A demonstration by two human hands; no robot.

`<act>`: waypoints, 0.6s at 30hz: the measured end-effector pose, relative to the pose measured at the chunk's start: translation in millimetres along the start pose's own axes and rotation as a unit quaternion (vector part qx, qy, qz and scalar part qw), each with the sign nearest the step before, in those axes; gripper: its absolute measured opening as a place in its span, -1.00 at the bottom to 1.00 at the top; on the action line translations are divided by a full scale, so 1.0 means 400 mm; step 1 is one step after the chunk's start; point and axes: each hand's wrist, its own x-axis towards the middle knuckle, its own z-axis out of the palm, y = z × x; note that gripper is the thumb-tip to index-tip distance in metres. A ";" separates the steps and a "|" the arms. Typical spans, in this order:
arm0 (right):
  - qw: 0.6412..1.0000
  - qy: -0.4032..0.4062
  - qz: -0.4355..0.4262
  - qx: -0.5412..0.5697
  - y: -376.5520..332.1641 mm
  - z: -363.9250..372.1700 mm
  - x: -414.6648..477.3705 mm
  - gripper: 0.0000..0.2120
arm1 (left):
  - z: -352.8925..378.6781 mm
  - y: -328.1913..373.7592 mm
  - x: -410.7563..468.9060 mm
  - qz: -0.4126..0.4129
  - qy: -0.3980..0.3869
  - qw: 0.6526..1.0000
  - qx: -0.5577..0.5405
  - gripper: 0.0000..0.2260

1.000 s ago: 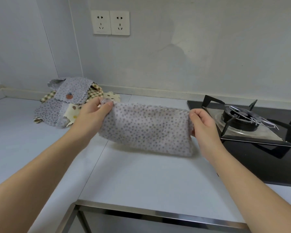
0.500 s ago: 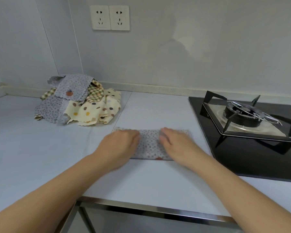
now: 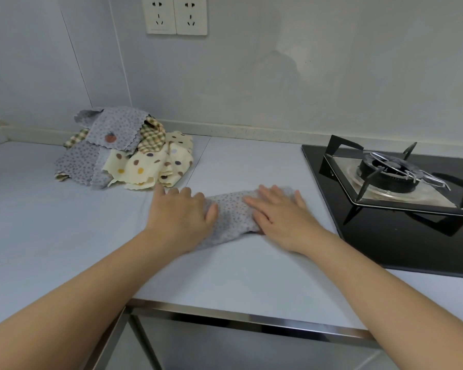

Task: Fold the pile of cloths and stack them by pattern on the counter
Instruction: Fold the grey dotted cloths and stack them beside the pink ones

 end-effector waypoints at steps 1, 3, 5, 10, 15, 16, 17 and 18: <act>0.999 0.048 0.016 0.003 0.006 -0.004 0.003 -0.57 | -0.002 -0.004 0.001 0.001 0.043 0.999 0.000 -0.56; 0.989 0.141 0.008 0.043 0.011 -0.011 0.001 -0.63 | 0.004 -0.013 0.004 0.023 0.109 0.992 -0.059 -0.63; 0.986 0.156 -0.014 0.064 0.009 -0.011 -0.001 -0.70 | 0.017 -0.027 0.011 0.083 0.168 0.971 -0.145 -0.68; 0.993 0.079 -0.023 0.081 0.028 -0.011 0.005 -0.48 | 0.025 -0.068 0.010 0.293 0.034 0.907 -0.300 -0.64; 0.988 -0.030 -0.100 0.115 0.036 -0.024 -0.011 -0.32 | 0.040 -0.051 0.013 0.304 0.078 0.906 -0.285 -0.71; 0.985 -0.074 -0.115 0.103 0.032 -0.022 -0.013 -0.35 | 0.037 -0.049 0.014 0.302 0.076 0.906 -0.287 -0.71; 0.983 -0.108 -0.124 0.083 0.029 -0.020 -0.014 -0.39 | 0.035 -0.051 0.013 0.302 0.075 0.904 -0.293 -0.70; 0.982 -0.124 -0.127 0.067 0.030 -0.018 -0.015 -0.42 | 0.032 -0.052 0.011 0.302 0.076 0.902 -0.299 -0.69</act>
